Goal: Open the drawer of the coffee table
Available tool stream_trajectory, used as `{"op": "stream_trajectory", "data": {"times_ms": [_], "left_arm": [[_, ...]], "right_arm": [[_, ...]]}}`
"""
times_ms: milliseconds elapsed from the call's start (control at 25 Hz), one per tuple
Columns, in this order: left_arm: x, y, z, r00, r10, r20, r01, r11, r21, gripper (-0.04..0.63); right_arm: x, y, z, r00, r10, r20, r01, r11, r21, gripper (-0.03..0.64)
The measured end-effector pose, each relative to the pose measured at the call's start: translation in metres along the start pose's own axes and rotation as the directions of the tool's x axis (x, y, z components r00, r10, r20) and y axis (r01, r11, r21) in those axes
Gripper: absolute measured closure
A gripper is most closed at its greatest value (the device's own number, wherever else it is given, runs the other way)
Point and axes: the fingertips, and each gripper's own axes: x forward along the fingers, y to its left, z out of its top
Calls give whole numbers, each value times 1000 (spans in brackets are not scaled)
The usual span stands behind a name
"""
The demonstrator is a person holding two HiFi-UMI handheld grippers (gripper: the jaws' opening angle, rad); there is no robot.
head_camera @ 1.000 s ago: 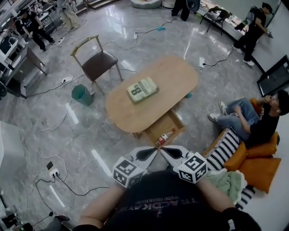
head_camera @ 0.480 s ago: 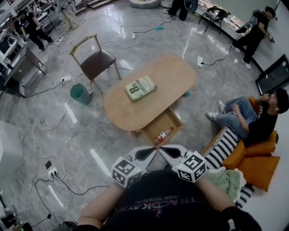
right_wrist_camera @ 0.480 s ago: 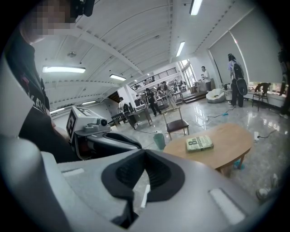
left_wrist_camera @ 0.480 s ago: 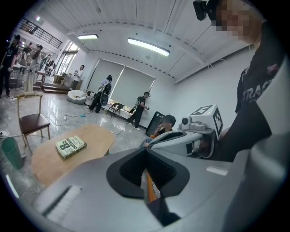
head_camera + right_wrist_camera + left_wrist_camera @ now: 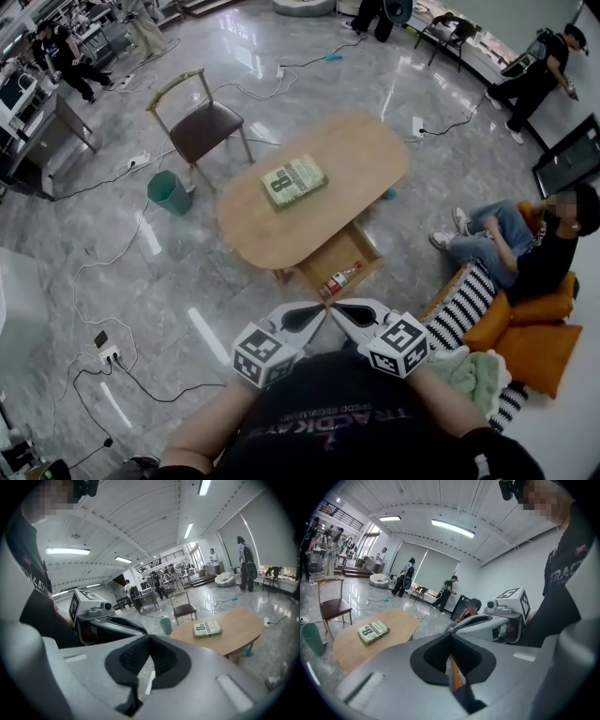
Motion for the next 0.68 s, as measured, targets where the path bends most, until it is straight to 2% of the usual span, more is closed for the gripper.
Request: {"op": "stream_trajectory", "data": {"times_ms": [680], "left_arm": [[-1,1,-3,1000,3,6,-3,1000,-7,594]], "right_arm": [[2,1,-1,1000,6,-8,-6,1000,-9,615]]}}
